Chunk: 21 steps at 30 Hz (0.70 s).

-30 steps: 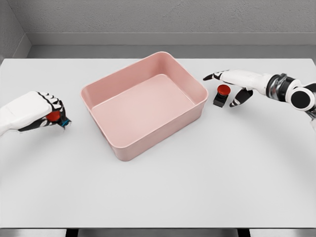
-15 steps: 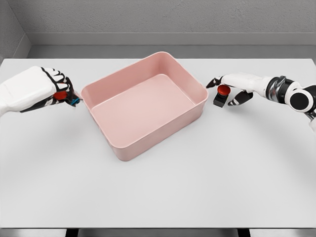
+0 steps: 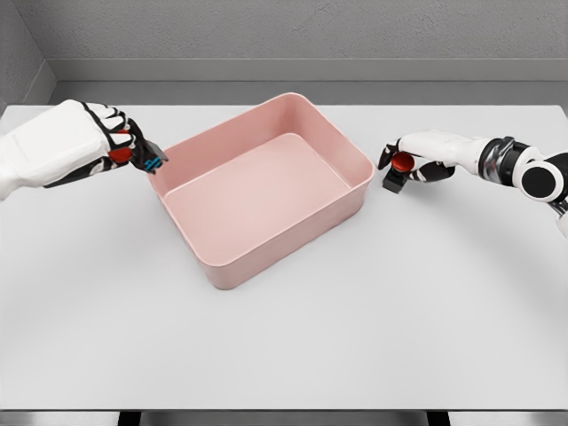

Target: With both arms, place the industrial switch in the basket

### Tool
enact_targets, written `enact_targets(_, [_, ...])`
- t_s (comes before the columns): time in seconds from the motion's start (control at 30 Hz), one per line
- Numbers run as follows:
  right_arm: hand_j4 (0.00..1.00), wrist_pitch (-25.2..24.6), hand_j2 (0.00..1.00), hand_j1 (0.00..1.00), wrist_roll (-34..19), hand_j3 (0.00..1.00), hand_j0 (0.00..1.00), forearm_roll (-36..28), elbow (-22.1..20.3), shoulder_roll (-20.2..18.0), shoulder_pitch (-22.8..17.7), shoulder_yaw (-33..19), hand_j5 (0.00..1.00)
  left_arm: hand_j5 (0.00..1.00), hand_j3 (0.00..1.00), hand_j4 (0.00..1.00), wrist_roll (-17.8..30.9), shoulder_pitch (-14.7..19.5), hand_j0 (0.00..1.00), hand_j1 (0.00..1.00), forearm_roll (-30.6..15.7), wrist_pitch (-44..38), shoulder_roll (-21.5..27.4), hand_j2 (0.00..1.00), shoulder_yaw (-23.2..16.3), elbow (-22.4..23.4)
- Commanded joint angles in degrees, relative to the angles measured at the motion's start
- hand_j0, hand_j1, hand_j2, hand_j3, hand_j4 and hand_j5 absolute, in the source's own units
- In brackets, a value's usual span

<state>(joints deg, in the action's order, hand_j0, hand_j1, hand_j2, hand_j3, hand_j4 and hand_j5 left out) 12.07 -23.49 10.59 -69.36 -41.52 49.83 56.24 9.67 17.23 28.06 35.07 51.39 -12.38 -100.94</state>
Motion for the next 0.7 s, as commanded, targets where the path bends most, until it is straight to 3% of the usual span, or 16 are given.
enact_targets(0.0, [0.52,-0.03,0.52,0.52,-0.07,0.52,0.52,-0.13,0.02,-0.06,0.09,-0.17,0.52,0.29,0.29,0.29,0.00,0.00,0.29,0.29,-0.02,-0.07,-1.11,0.29,-0.02,-0.05])
enact_targets(0.37, [0.49,2.34,0.49,0.49,-0.16,0.49,0.49,-0.22,-0.33,-1.46,2.20,-0.61,0.49,0.29,0.29,0.29,1.23,1.32,0.29,0.29,2.61,-0.07,-7.88,0.29,-1.95,0.48])
enact_targets(0.57, [0.48,2.96,0.48,0.48,-0.16,0.48,0.48,-0.22,-0.77,-2.25,3.43,-0.61,0.48,0.29,0.29,0.29,1.23,5.63,0.29,0.29,5.69,-0.07,-14.03,0.29,-8.28,5.66])
enact_targets(0.67, [0.48,3.92,0.48,0.48,-0.24,0.48,0.48,-0.22,-0.86,-2.69,4.39,-0.69,0.48,0.29,0.29,0.29,1.23,5.80,0.29,0.29,7.01,-0.07,-15.96,0.29,-8.80,6.19])
